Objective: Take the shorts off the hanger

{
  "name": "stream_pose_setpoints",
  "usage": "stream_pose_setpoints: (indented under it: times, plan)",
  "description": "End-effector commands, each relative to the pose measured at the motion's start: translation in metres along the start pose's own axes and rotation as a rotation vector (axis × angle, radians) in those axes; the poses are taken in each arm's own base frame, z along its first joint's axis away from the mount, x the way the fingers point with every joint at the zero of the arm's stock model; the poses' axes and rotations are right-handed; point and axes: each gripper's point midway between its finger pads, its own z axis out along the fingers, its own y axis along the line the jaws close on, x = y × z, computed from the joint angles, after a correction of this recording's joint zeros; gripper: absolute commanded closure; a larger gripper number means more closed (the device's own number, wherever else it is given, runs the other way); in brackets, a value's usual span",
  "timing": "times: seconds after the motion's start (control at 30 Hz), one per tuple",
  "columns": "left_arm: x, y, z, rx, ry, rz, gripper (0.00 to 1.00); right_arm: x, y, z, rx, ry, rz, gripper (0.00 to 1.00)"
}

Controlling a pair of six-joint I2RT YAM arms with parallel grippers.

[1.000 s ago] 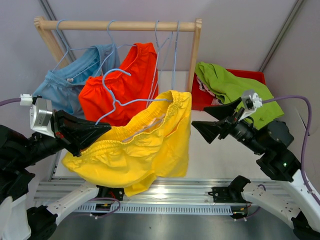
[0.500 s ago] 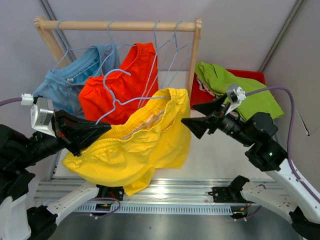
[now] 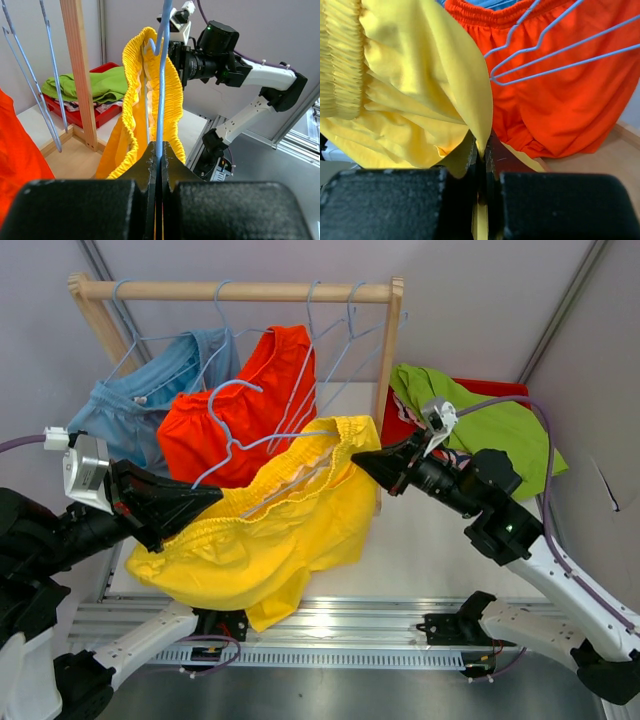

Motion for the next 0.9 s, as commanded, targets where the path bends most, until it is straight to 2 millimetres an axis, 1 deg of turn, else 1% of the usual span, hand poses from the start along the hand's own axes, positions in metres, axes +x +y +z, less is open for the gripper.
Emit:
stream_pose_setpoints:
  times: [0.0,0.03,0.07,0.1,0.13,0.17,0.23,0.27,0.3,0.4,0.5,0.6,0.63,0.67,0.7,0.77,0.83,0.87]
  plan:
    - [-0.023,-0.002,-0.002,-0.005,-0.072,0.061,1.00,-0.032,0.001,-0.018,0.048,-0.121,-0.049,1.00]
    - [-0.023,0.001,-0.002,-0.020,-0.069,0.067,1.00,-0.035,-0.006,-0.024,0.083,-0.131,-0.055,1.00]
    - [-0.018,0.002,-0.002,-0.027,-0.053,0.062,1.00,-0.047,-0.004,-0.036,0.101,-0.174,-0.066,1.00]
    - [-0.016,0.004,-0.003,-0.033,-0.046,0.062,1.00,-0.044,-0.016,-0.045,0.170,-0.164,-0.063,1.00]
    - [-0.015,0.005,-0.003,-0.038,-0.044,0.062,1.00,-0.048,-0.021,-0.052,0.200,-0.177,-0.065,1.00]
    - [-0.010,0.008,-0.002,-0.049,-0.031,0.058,1.00,-0.053,-0.029,-0.061,0.244,-0.196,-0.072,1.00]
    - [-0.004,0.009,-0.002,-0.050,-0.017,0.055,1.00,-0.064,-0.038,-0.086,0.323,-0.235,-0.073,1.00]
    - [-0.004,0.008,-0.004,-0.049,-0.021,0.057,1.00,-0.067,-0.037,-0.087,0.320,-0.242,-0.073,1.00]
    - [-0.002,0.007,-0.004,-0.043,-0.016,0.057,1.00,-0.067,-0.041,-0.094,0.350,-0.238,-0.069,1.00]
    - [0.000,0.006,-0.005,-0.035,-0.013,0.056,1.00,-0.066,-0.041,-0.099,0.358,-0.233,-0.040,1.00]
    - [-0.002,0.006,-0.004,-0.036,-0.017,0.054,1.00,-0.062,-0.040,-0.098,0.349,-0.224,-0.013,1.00]
    - [-0.008,0.004,-0.006,-0.033,-0.032,0.062,1.00,-0.059,-0.046,-0.099,0.380,-0.222,-0.001,1.00]
    - [-0.012,0.002,-0.008,-0.034,-0.043,0.072,1.00,-0.062,-0.053,-0.104,0.430,-0.230,-0.010,1.00]
    - [-0.013,0.002,-0.009,-0.039,-0.047,0.073,1.00,-0.067,-0.064,-0.112,0.510,-0.252,-0.016,1.00]
    - [-0.015,0.002,-0.012,-0.046,-0.055,0.078,1.00,-0.067,-0.070,-0.119,0.553,-0.247,-0.024,1.00]
    - [-0.015,0.003,-0.013,-0.054,-0.055,0.076,1.00,-0.074,-0.071,-0.125,0.577,-0.278,-0.024,1.00]
    - [-0.015,0.004,-0.014,-0.063,-0.057,0.079,1.00,-0.074,-0.074,-0.125,0.595,-0.274,-0.010,1.00]
    - [-0.017,0.004,-0.016,-0.066,-0.063,0.082,1.00,-0.070,-0.079,-0.125,0.621,-0.265,0.001,1.00]
